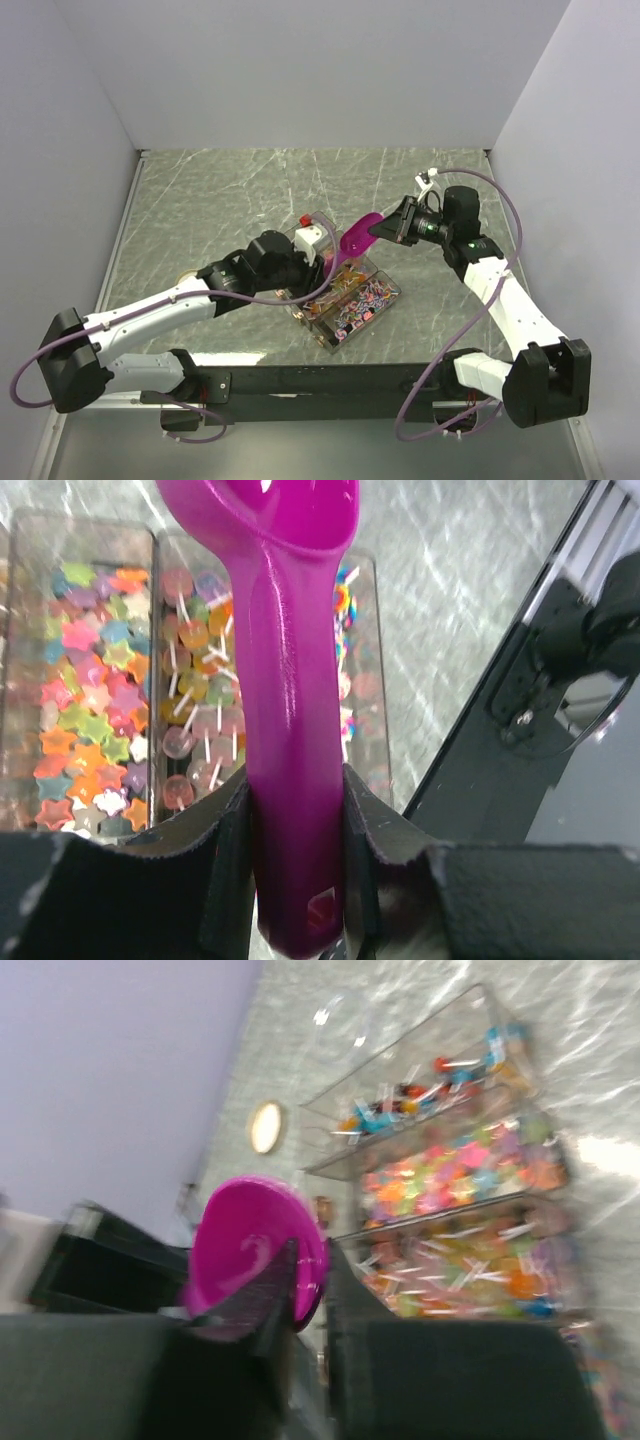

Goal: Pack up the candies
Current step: Adjust the spatula.

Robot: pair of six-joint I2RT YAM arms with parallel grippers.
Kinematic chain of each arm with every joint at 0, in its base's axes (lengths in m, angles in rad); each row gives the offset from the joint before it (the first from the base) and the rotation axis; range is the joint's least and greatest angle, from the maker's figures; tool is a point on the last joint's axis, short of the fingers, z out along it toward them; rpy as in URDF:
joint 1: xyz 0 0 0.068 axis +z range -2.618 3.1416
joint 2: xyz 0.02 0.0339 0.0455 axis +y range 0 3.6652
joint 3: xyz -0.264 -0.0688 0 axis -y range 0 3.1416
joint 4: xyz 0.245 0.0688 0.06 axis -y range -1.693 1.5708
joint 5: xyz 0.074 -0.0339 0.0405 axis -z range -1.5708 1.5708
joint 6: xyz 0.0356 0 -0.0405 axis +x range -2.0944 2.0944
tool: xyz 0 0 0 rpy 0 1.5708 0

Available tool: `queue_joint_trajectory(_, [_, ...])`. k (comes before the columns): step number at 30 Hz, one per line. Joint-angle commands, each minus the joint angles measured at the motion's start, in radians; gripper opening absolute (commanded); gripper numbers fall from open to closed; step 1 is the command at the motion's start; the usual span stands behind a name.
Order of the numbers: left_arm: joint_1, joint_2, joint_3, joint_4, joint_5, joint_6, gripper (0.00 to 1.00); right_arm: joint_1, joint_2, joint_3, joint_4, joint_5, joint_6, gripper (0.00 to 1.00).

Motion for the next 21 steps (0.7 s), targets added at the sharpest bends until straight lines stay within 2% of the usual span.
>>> queue_joint_trajectory(1, [0.003, -0.028, -0.007, 0.058, 0.021, 0.017, 0.2, 0.011, -0.024, 0.001, 0.053, -0.05, -0.03, 0.08])
queue_joint_trajectory(2, [0.003, -0.032, -0.011, 0.064, 0.01, 0.017, 0.25, 0.011, -0.027, 0.001, 0.047, -0.028, -0.005, 0.0])
queue_joint_trajectory(3, [0.004, -0.035, -0.02, 0.083, 0.001, 0.017, 0.29, 0.011, -0.03, 0.001, 0.041, -0.016, 0.009, 0.0])
queue_joint_trajectory(4, [0.003, -0.04, -0.024, 0.092, -0.034, 0.019, 0.41, 0.012, -0.036, 0.001, 0.033, 0.001, 0.042, 0.0])
queue_joint_trajectory(5, [0.004, -0.041, -0.027, 0.104, -0.047, 0.023, 0.48, 0.012, -0.036, 0.004, 0.003, 0.044, 0.061, 0.0])
queue_joint_trajectory(9, [-0.002, -0.061, -0.051, 0.185, -0.093, 0.031, 0.63, 0.014, -0.044, 0.01, -0.075, 0.125, 0.151, 0.0])
queue_joint_trajectory(10, [-0.019, -0.066, -0.053, 0.215, -0.126, 0.042, 0.71, 0.015, -0.047, 0.006, -0.089, 0.139, 0.191, 0.0])
queue_joint_trajectory(12, [-0.042, -0.06, -0.047, 0.227, -0.168, 0.063, 0.76, 0.02, -0.07, 0.003, -0.135, 0.197, 0.234, 0.0])
queue_joint_trajectory(13, [-0.072, -0.052, -0.042, 0.227, -0.183, 0.089, 0.82, 0.021, -0.079, 0.001, -0.149, 0.217, 0.257, 0.0])
queue_joint_trajectory(18, [-0.169, 0.008, -0.019, 0.224, -0.428, 0.161, 0.84, 0.032, -0.111, 0.016, -0.259, 0.3, 0.349, 0.0])
queue_joint_trajectory(21, [-0.204, 0.031, -0.016, 0.241, -0.496, 0.195, 0.84, 0.034, -0.107, 0.036, -0.301, 0.319, 0.351, 0.0])
